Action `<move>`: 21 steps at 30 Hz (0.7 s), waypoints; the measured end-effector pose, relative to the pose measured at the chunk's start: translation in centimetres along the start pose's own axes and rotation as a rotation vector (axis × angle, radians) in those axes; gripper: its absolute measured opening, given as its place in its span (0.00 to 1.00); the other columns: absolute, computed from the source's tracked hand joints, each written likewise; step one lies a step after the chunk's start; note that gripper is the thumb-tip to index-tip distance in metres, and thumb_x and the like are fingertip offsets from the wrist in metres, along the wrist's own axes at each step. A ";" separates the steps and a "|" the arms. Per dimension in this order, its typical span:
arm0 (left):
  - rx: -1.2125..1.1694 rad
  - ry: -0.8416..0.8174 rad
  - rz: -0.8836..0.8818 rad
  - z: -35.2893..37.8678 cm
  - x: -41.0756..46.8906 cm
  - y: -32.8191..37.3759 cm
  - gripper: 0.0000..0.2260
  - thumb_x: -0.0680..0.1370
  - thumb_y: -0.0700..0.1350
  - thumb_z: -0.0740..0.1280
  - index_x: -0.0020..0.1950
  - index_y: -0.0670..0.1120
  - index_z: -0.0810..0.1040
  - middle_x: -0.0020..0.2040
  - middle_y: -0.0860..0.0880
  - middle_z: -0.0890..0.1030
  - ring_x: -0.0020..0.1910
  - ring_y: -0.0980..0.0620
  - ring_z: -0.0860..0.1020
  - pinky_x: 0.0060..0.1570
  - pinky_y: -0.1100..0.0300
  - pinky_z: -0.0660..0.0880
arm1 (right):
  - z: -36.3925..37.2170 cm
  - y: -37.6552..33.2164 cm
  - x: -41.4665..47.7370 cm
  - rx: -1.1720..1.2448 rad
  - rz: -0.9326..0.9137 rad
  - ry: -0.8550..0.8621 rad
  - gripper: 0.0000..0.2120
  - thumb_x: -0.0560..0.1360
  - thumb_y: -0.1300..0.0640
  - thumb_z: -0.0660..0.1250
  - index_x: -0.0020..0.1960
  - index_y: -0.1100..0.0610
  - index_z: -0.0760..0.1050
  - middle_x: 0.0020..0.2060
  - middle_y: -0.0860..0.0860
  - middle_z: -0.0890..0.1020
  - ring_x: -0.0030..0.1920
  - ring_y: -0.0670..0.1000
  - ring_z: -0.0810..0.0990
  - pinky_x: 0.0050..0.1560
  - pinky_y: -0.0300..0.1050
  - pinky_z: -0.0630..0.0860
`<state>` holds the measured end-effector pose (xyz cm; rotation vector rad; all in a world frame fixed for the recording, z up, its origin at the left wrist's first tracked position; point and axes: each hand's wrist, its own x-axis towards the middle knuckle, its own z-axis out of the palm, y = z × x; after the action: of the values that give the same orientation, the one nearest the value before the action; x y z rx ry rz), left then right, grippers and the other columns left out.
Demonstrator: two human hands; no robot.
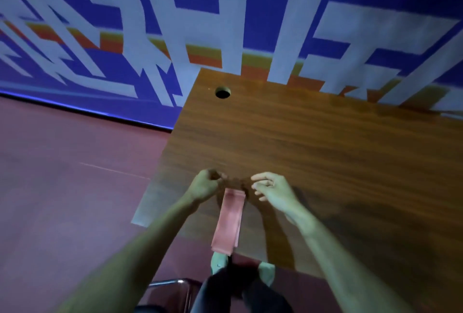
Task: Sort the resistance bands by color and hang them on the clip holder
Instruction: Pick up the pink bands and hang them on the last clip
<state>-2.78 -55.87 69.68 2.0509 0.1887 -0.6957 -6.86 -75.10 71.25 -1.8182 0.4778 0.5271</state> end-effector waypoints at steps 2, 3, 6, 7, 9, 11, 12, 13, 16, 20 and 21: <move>0.028 0.003 -0.033 0.7 0.5 -2.3 0.05 0.74 0.39 0.66 0.40 0.44 0.80 0.35 0.48 0.81 0.36 0.49 0.79 0.36 0.61 0.75 | 1.3 1.1 -0.1 0.001 0.046 0.026 0.09 0.76 0.68 0.63 0.54 0.59 0.77 0.42 0.55 0.79 0.39 0.48 0.77 0.39 0.38 0.74; 0.062 0.001 -0.046 1.1 0.7 -3.1 0.04 0.73 0.41 0.66 0.39 0.43 0.80 0.37 0.45 0.83 0.38 0.47 0.81 0.38 0.57 0.77 | 1.7 1.7 0.0 -0.002 0.065 0.049 0.10 0.76 0.68 0.63 0.54 0.60 0.77 0.43 0.55 0.79 0.40 0.48 0.77 0.40 0.39 0.74; 0.096 0.011 -0.065 2.4 0.6 -4.0 0.05 0.74 0.40 0.66 0.46 0.41 0.80 0.46 0.41 0.84 0.47 0.42 0.82 0.44 0.52 0.77 | 2.9 3.1 0.1 -0.002 0.124 0.126 0.11 0.75 0.70 0.63 0.57 0.64 0.77 0.47 0.57 0.80 0.46 0.50 0.78 0.49 0.43 0.76; 0.105 0.010 -0.065 2.8 0.4 -4.0 0.06 0.75 0.40 0.65 0.48 0.41 0.80 0.49 0.41 0.84 0.50 0.42 0.81 0.46 0.54 0.76 | 3.2 3.4 0.1 0.003 0.156 0.136 0.12 0.76 0.70 0.63 0.57 0.64 0.77 0.48 0.57 0.80 0.48 0.50 0.78 0.53 0.45 0.75; 0.111 0.010 -0.076 3.6 0.2 -4.3 0.07 0.75 0.40 0.65 0.51 0.42 0.80 0.51 0.42 0.83 0.53 0.43 0.79 0.49 0.57 0.73 | 3.9 4.0 -0.1 0.025 0.216 0.132 0.12 0.76 0.69 0.63 0.59 0.63 0.76 0.48 0.55 0.80 0.50 0.50 0.77 0.57 0.47 0.75; 0.103 0.021 -0.102 3.9 0.2 -4.4 0.08 0.76 0.41 0.65 0.51 0.42 0.81 0.52 0.43 0.83 0.55 0.44 0.79 0.50 0.57 0.72 | 4.7 4.4 0.0 0.052 0.246 0.124 0.13 0.77 0.68 0.63 0.60 0.61 0.75 0.48 0.54 0.79 0.50 0.49 0.77 0.56 0.45 0.75; 0.090 0.032 -0.119 4.0 0.3 -4.6 0.08 0.76 0.41 0.65 0.52 0.43 0.80 0.53 0.43 0.83 0.55 0.44 0.79 0.51 0.57 0.73 | 5.1 4.4 0.1 0.065 0.257 0.124 0.14 0.77 0.67 0.63 0.61 0.60 0.75 0.49 0.53 0.80 0.51 0.49 0.77 0.56 0.44 0.74; 0.070 0.039 -0.135 4.0 0.3 -4.7 0.08 0.76 0.41 0.65 0.52 0.43 0.80 0.53 0.43 0.82 0.54 0.44 0.79 0.51 0.56 0.74 | 5.4 4.5 0.2 0.078 0.266 0.127 0.14 0.77 0.67 0.63 0.61 0.60 0.75 0.51 0.53 0.80 0.51 0.49 0.78 0.56 0.44 0.74; 0.032 0.040 -0.143 3.9 0.3 -4.8 0.04 0.75 0.42 0.66 0.48 0.49 0.79 0.49 0.47 0.83 0.50 0.46 0.80 0.52 0.52 0.78 | 6.5 4.5 0.3 0.119 0.264 0.165 0.13 0.76 0.67 0.63 0.59 0.59 0.76 0.54 0.54 0.81 0.52 0.50 0.78 0.55 0.44 0.75; -0.003 0.054 -0.103 3.9 0.1 -4.7 0.03 0.74 0.44 0.68 0.43 0.52 0.78 0.45 0.53 0.83 0.50 0.50 0.81 0.56 0.50 0.76 | 7.0 4.0 0.1 0.180 0.237 0.215 0.13 0.77 0.68 0.63 0.60 0.59 0.76 0.55 0.55 0.81 0.53 0.52 0.80 0.56 0.47 0.77; -0.041 0.049 -0.089 3.8 -0.1 -4.5 0.04 0.74 0.43 0.68 0.42 0.52 0.78 0.44 0.54 0.83 0.50 0.50 0.81 0.55 0.49 0.76 | 6.8 3.7 -0.1 0.199 0.234 0.218 0.13 0.77 0.68 0.62 0.60 0.59 0.76 0.54 0.55 0.80 0.52 0.52 0.81 0.54 0.46 0.78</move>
<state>-6.15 -56.43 64.86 2.0314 0.3213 -0.6906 -9.86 -69.66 66.56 -1.6445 0.8698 0.4238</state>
